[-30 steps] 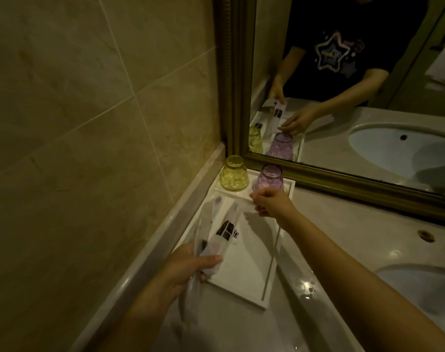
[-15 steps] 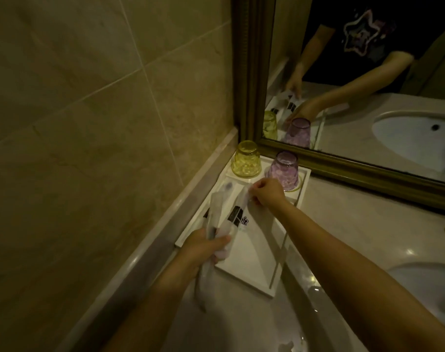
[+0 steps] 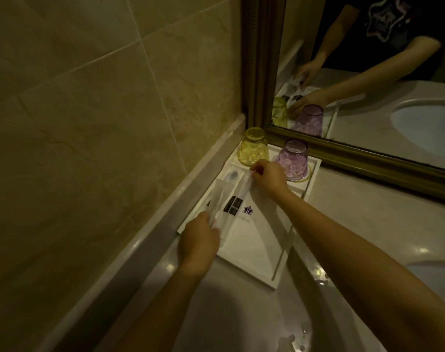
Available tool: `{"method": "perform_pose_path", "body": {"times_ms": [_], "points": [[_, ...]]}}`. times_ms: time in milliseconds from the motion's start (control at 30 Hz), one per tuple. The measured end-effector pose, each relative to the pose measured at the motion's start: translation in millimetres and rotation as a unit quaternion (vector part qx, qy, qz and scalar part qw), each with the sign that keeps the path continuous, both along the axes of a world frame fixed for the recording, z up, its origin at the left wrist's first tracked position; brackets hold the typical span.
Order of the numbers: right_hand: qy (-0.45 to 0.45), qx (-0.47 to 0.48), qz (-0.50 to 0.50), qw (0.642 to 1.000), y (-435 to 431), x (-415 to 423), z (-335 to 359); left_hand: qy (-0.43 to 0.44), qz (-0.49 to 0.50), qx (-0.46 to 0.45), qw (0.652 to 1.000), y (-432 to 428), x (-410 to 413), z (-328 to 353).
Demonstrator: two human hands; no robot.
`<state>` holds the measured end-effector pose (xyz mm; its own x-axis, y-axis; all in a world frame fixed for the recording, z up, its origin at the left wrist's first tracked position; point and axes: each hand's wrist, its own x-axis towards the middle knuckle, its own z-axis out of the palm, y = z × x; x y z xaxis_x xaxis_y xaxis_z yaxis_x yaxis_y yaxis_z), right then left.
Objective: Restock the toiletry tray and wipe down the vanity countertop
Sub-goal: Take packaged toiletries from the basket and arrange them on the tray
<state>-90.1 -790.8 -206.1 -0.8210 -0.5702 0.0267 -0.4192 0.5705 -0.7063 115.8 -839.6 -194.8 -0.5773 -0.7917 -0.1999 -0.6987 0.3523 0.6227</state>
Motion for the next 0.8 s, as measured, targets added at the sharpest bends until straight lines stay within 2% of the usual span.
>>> {"method": "perform_pose_path", "body": {"times_ms": [133, 267, 367, 533, 667, 800], "points": [[0.006, -0.011, -0.006, 1.000, 1.0, 1.5, -0.4, -0.032, -0.014, -0.060, 0.998, 0.7, 0.6, 0.0], [0.187, 0.058, 0.011, 0.981, 6.2, 10.2, -0.3, -0.040, -0.022, -0.081, 0.996, 2.4, 0.3, 0.1], [0.272, 0.076, 0.117, 0.952, 11.4, 20.4, -8.0, -0.048, -0.032, -0.110, 0.992, 4.3, 0.3, 0.0], [0.293, 0.146, 0.158, 0.932, 15.4, 26.5, -26.0, -0.059, -0.054, -0.176, 0.981, 7.0, 2.1, -1.3], [0.277, 0.146, 0.158, 0.936, 19.8, 28.5, -33.6, -0.083, -0.070, -0.142, 0.984, 3.8, 0.6, -1.5], [0.247, 0.153, 0.170, 0.942, 19.1, 26.8, -30.4, -0.070, -0.059, -0.118, 0.989, -1.4, 0.6, -0.4]]}}
